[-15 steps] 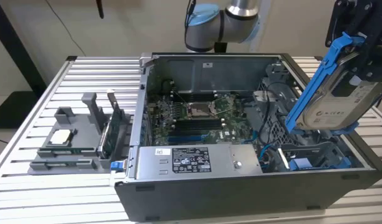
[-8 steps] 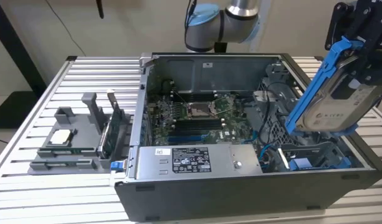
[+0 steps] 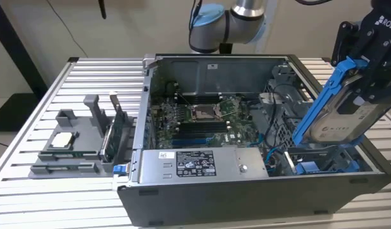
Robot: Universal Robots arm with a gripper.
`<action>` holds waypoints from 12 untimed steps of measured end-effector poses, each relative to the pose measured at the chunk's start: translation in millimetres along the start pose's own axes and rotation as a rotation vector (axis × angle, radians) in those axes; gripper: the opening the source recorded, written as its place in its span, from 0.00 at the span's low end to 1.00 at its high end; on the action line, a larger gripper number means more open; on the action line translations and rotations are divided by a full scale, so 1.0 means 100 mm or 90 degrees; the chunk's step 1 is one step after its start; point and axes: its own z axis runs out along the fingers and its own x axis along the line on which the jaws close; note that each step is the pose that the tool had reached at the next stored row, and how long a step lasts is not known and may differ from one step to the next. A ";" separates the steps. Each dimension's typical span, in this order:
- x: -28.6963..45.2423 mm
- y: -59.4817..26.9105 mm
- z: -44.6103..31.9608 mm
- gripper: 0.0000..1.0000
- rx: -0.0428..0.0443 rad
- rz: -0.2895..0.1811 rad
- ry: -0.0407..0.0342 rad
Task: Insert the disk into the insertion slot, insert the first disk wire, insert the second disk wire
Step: 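Insert the disk into the insertion slot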
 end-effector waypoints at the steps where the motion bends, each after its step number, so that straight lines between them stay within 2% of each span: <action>1: 0.002 -0.007 0.011 0.33 0.0000 0.000 0.0000; 12: 0.011 -0.081 0.147 0.33 0.0000 0.000 0.0001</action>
